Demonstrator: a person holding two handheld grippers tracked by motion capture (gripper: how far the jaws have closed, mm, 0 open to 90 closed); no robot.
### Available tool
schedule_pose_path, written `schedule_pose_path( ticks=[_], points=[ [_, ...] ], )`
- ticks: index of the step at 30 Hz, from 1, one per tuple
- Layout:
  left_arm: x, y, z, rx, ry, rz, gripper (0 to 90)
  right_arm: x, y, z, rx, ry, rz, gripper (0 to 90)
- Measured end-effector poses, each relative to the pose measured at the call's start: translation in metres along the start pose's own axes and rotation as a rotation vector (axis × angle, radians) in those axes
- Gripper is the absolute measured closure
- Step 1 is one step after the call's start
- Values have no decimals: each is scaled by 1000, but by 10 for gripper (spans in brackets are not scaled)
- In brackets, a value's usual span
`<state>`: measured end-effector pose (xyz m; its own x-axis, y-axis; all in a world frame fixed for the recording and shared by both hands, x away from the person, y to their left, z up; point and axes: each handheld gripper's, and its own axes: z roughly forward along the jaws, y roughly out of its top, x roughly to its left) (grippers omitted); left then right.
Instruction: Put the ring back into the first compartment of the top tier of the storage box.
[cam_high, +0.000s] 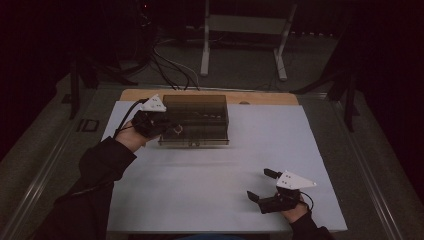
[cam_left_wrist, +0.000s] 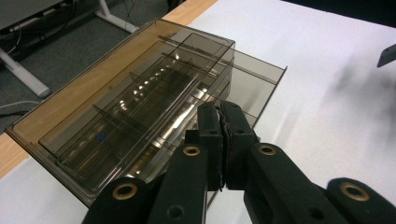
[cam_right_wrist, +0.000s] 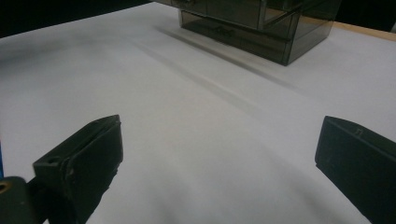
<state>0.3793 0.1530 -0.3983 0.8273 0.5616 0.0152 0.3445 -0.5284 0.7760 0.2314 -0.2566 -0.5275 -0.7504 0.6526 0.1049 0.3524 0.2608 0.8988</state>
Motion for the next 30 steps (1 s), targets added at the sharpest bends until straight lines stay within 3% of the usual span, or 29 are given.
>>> schedule_pose_path(
  ticks=[10, 21, 30],
  points=[
    [16, -12, 11, 0, 18, -61, 900, -1, 0, 0, -2, 1, 1, 12],
    [24, -26, 23, 0, 31, -107, 900, 0, 0, 0, -3, 3, 1, 12],
    [25, -35, 32, 17, 43, -113, 900, 0, 0, -1, -6, 2, 0, 12]
  ],
)
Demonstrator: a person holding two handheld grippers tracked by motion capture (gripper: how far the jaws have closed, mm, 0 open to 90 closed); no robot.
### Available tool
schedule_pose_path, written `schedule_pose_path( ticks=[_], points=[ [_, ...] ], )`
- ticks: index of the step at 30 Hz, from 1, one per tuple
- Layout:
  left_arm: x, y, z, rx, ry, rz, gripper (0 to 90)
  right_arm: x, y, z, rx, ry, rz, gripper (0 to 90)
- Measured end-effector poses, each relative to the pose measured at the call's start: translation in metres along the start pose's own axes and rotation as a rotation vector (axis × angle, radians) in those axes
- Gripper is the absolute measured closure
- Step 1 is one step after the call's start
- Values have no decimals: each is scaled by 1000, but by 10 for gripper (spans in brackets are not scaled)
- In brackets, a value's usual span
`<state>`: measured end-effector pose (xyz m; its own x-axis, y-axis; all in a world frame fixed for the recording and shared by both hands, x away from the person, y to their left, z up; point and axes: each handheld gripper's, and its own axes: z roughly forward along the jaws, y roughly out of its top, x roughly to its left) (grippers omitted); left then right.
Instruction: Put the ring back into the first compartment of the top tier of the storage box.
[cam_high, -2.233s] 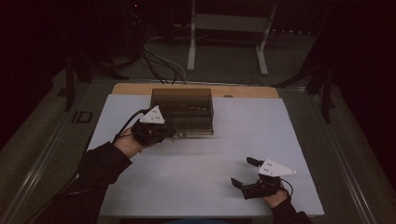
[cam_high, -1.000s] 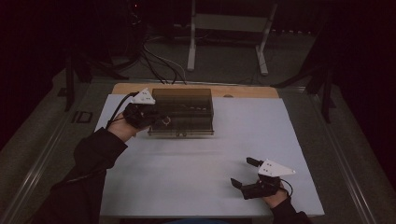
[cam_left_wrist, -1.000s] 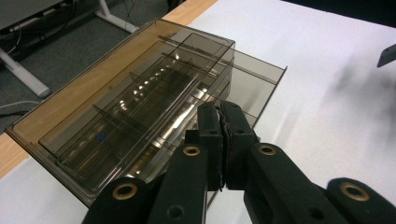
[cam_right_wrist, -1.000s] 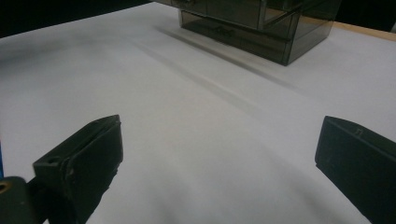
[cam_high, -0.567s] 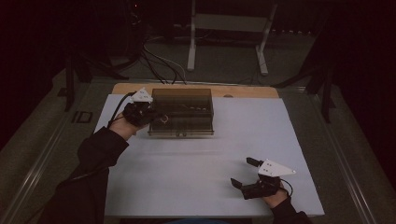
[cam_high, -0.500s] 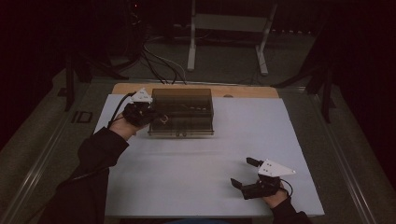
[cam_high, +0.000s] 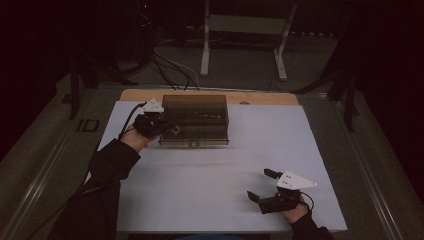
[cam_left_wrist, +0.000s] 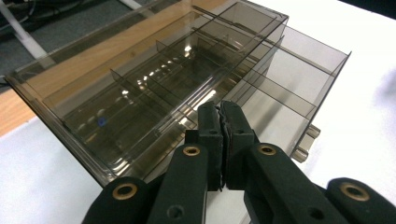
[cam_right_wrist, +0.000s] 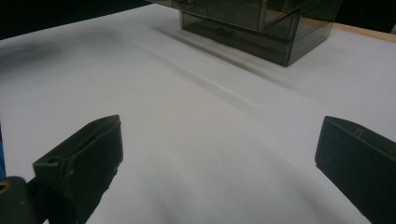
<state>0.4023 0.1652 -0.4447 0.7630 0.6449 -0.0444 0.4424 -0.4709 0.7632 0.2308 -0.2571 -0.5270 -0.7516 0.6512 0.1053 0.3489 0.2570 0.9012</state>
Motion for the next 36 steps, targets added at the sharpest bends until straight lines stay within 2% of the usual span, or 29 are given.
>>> schedule_pose_path(
  ticks=[7, 18, 19, 20, 23, 25, 27, 36],
  points=[
    [-1, -5, 8, 30, 4, 4, 900, 0, 0, 0, 2, 2, 1, 12],
    [2, -4, 11, 28, 3, -22, 875, 0, 0, 0, 1, 5, 5, 12],
    [1, -4, 10, 25, 0, -18, 820, 0, 0, 0, 1, 5, 5, 12],
    [1, -4, 10, 21, -3, -26, 813, 0, 0, 0, 0, 6, 5, 12],
    [-1, -3, 9, 29, 0, -23, 663, 0, 0, 0, 0, 7, 7, 12],
    [-4, -3, 7, 32, 0, -19, 604, 0, 0, 0, 1, 8, 6, 12],
    [-6, -3, 6, 32, -1, -12, 575, 0, 0, 0, 1, 9, 4, 12],
    [-10, 1, -3, 18, -16, -32, 390, 0, 0, 0, 2, 8, 8, 12]
  ],
)
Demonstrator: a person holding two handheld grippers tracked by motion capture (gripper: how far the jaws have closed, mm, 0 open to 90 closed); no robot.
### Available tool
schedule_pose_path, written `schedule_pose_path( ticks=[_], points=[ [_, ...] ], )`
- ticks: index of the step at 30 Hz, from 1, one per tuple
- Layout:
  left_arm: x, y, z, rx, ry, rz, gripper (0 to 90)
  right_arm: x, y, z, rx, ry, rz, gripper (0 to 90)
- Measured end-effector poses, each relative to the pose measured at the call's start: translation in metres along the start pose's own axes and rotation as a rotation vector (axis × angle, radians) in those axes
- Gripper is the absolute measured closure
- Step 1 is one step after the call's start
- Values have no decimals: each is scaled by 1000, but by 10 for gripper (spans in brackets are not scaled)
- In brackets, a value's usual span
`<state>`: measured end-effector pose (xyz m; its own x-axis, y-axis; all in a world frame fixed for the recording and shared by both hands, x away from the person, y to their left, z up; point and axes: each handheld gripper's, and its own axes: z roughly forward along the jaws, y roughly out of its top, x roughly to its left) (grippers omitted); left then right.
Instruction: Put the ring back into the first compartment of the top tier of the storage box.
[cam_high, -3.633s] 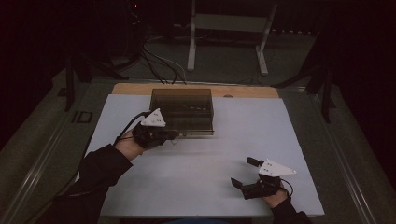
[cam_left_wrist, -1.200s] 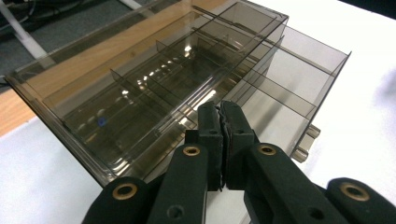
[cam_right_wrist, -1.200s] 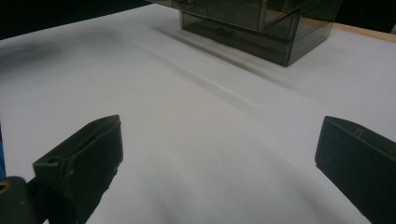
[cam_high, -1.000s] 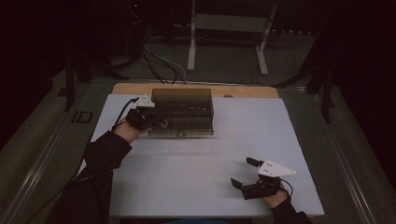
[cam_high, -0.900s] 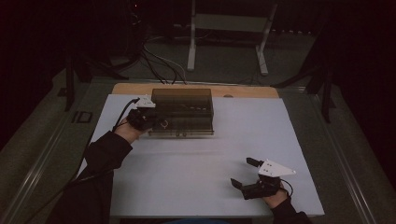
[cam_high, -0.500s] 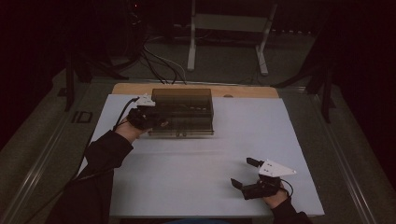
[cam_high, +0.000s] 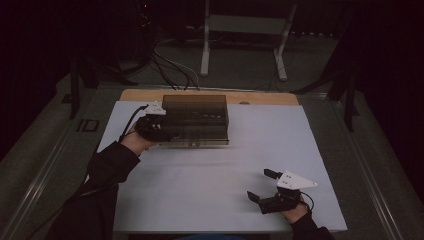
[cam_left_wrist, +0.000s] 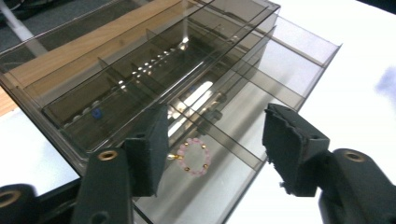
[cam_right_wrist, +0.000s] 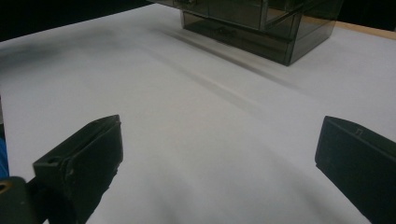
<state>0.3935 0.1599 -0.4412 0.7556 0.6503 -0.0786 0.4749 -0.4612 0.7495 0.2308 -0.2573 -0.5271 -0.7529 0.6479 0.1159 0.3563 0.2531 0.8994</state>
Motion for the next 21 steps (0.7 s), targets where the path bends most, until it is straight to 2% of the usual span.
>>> schedule_pose_path(
  ticks=[8, 9, 11, 12, 15, 17, 20, 21],
  points=[
    [-5, 2, -5, -14, 3, -7, 250, -1, 0, 0, 0, -1, 2, 12],
    [-6, 2, -5, -13, -4, -7, 226, -1, 0, 0, 0, -1, 2, 12],
    [-6, 2, -6, -23, -46, 8, 150, 0, 0, 1, 2, 1, 1, 12],
    [-7, 2, -6, -24, -61, 1, 112, 0, 0, 1, 2, 1, 0, 12],
    [-8, 3, -6, -27, -75, -3, 22, -1, 0, 0, 0, 0, 1, 12],
    [-9, 5, -7, -35, -62, 8, 9, -1, 0, 0, -1, 0, 1, 12],
    [-9, 7, -9, -34, -85, 12, 9, -1, 0, 0, 0, -1, 1, 12],
    [-9, 7, -10, -35, -103, 11, 9, -1, -1, -1, 0, -1, 2, 12]
  ],
)
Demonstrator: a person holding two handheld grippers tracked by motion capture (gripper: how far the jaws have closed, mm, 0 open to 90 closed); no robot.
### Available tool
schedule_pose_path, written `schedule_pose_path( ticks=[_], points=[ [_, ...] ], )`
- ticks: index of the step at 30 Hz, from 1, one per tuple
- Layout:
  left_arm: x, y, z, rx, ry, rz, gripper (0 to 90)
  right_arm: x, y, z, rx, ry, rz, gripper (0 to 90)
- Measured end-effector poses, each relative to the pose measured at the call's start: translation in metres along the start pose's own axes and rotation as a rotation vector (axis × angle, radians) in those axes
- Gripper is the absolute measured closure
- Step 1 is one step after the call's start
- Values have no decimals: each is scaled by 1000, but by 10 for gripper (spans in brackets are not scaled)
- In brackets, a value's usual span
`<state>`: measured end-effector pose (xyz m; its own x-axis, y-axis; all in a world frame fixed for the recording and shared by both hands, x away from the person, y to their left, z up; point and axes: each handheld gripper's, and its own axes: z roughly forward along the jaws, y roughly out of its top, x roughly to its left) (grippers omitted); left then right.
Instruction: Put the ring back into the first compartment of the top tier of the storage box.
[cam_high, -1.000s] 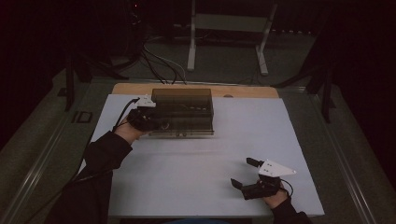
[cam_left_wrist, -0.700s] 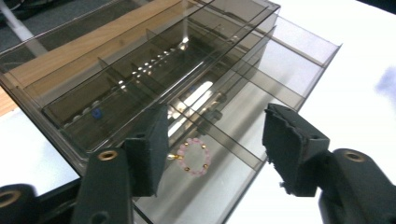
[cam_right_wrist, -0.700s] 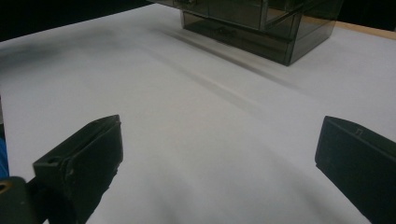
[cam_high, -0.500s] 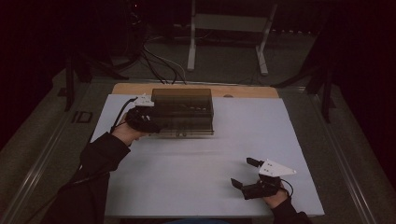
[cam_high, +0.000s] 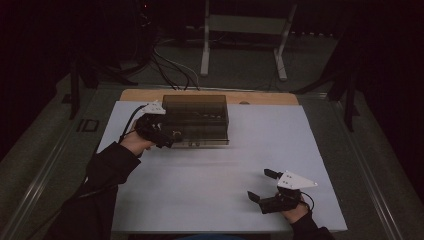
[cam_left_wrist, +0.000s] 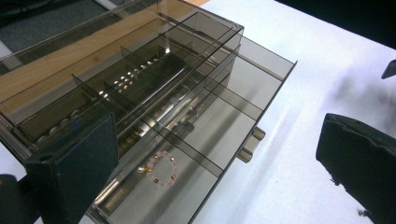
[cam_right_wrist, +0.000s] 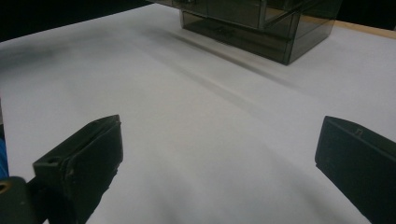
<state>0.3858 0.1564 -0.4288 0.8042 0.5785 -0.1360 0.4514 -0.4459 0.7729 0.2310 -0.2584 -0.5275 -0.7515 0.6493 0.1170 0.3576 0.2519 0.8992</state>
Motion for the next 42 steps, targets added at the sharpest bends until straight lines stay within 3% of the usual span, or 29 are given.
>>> schedule_pose_path(
  ticks=[5, 16, 21, 38, 42],
  points=[
    [-1, 1, -5, -17, 9, 14, 9, 0, 0, 0, -1, 0, -1, 12],
    [-2, -4, -18, -8, -7, 28, 9, 1, 0, -1, 1, -2, 1, 12],
    [-3, -9, -25, -7, 7, 31, 9, 1, 0, -1, 0, -2, 2, 12],
    [-6, -46, -43, -4, 7, 15, 9, 1, 0, -1, 1, -3, 1, 12],
    [-8, -57, -47, -22, 4, -4, 9, 1, 0, 0, 2, -3, 0, 12]
  ],
)
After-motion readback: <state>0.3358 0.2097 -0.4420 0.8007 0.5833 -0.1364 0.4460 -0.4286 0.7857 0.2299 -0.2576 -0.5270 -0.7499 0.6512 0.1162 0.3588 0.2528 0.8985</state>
